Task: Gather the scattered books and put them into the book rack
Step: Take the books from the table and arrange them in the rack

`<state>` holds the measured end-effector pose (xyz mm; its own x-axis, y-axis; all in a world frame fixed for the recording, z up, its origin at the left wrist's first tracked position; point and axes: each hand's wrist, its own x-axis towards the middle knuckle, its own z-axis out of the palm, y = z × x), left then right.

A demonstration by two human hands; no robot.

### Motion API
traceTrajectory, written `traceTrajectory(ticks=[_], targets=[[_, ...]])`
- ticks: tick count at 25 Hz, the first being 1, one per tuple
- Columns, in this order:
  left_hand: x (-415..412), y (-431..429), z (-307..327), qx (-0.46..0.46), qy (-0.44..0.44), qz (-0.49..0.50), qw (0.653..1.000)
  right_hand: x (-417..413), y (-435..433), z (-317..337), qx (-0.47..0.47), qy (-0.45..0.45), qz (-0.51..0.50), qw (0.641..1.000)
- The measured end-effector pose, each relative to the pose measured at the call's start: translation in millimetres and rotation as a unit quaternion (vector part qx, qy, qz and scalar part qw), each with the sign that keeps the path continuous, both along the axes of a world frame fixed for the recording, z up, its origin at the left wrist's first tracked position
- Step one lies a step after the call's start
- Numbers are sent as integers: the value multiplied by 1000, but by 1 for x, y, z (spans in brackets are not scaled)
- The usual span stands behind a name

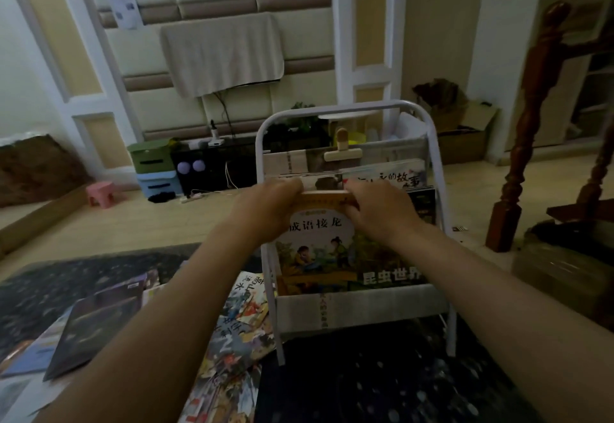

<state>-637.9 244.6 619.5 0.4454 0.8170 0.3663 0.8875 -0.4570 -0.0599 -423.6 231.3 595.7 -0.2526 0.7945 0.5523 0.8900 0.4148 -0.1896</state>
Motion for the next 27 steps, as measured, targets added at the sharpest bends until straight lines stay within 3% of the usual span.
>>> traceTrajectory(ticks=[5,10,16,20,27], targets=[[-13,11,-47,18,14,6,1000,-16,20,-45,109,-151,-57,981],[-13,19,-62,84,8,-21,996,-18,36,-59,212,-193,-34,957],[-10,24,-85,97,16,-7,995,-13,42,-73,218,-254,-30,942],[-6,17,-95,97,-5,29,995,-16,43,-78,206,-248,-50,945],[0,13,-102,89,40,49,994,-25,35,-78,159,-255,-96,949]])
